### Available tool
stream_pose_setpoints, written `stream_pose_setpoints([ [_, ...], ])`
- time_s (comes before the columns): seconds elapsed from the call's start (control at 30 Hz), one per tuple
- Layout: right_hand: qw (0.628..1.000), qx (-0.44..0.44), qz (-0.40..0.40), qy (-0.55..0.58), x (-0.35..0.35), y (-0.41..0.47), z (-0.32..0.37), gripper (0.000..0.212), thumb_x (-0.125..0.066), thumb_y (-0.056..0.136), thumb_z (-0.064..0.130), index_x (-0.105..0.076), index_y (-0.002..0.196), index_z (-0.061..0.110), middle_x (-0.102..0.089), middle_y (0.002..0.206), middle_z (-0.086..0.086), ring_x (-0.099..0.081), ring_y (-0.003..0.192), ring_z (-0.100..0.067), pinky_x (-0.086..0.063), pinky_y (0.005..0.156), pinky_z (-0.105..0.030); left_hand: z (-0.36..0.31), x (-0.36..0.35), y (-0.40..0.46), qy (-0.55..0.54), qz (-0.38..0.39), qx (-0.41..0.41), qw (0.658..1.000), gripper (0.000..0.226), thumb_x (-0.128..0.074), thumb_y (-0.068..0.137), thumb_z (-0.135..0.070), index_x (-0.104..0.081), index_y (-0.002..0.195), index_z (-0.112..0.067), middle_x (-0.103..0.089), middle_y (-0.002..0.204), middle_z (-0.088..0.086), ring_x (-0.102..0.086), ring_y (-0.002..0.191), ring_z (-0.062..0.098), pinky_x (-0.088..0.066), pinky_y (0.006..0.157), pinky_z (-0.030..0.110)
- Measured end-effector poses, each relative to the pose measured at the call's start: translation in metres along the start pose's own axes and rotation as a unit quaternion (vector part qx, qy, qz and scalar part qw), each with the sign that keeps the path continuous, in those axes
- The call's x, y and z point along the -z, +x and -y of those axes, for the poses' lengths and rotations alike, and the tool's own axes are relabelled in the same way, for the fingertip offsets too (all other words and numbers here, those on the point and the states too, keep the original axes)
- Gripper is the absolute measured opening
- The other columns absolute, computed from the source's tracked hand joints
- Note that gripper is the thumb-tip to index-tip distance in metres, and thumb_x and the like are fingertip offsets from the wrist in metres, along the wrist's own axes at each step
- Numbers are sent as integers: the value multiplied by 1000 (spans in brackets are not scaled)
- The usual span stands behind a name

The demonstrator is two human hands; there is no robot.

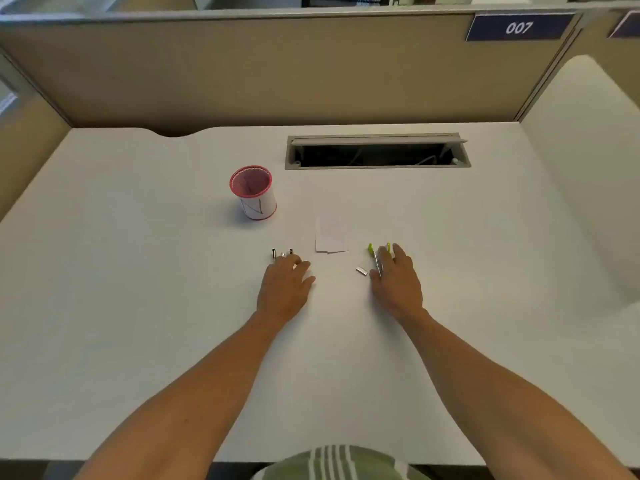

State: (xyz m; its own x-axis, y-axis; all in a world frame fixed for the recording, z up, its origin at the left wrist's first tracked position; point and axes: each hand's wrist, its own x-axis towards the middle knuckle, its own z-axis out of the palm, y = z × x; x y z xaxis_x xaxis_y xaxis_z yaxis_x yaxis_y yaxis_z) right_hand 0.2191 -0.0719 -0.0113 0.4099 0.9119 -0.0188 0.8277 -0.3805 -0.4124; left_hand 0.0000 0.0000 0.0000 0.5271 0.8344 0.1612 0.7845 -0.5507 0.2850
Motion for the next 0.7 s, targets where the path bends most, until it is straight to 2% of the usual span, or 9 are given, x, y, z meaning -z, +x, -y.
stream_pose_setpoints([
  [0.1,1000,-13,10,12,1,1,3,49,-53,92,18,-45,140,11,-47,139,-14,-43,123,-35,-47,87,-44,-19,-14,8,-48,35,-34,998,29,-62,89,-20,-65,114,-5,-61,113,14,-56,99,34,-46,84,42],
  [0.2,999,-30,26,25,2,1,6,46,-51,93,16,-46,138,11,-53,128,-15,-43,121,-35,-48,83,-44,-43,-27,19,-55,89,-51,993,36,-55,93,-23,-58,127,-10,-54,127,10,-51,109,31,-41,91,42],
  [0.27,999,-32,28,33,4,1,7,44,-50,93,15,-47,137,11,-54,123,-15,-44,119,-35,-48,83,-44,-53,-33,27,-56,100,-61,992,36,-55,94,-22,-57,128,-12,-53,129,9,-50,111,31,-41,92,42],
  [0.4,998,-35,30,41,3,0,7,46,-51,94,14,-45,140,13,-56,120,-16,-45,118,-35,-47,82,-43,-67,-39,36,-54,121,-75,988,30,-51,95,-18,-60,123,-11,-55,126,10,-52,104,34,-43,86,44],
  [0.53,997,-43,22,59,2,-1,6,47,-50,92,9,-46,139,12,-57,116,-17,-47,114,-36,-45,80,-42,-68,-39,40,-61,126,-67,988,25,-50,96,-18,-65,114,-10,-59,113,11,-51,100,33,-42,82,43],
  [0.7,980,-85,11,181,7,1,10,48,-50,88,0,-50,136,11,-62,114,-16,-56,106,-34,-43,86,-38,-67,-37,40,-25,154,-66,986,19,-50,97,-19,-57,106,-5,-54,107,14,-50,97,34,-41,77,43],
])
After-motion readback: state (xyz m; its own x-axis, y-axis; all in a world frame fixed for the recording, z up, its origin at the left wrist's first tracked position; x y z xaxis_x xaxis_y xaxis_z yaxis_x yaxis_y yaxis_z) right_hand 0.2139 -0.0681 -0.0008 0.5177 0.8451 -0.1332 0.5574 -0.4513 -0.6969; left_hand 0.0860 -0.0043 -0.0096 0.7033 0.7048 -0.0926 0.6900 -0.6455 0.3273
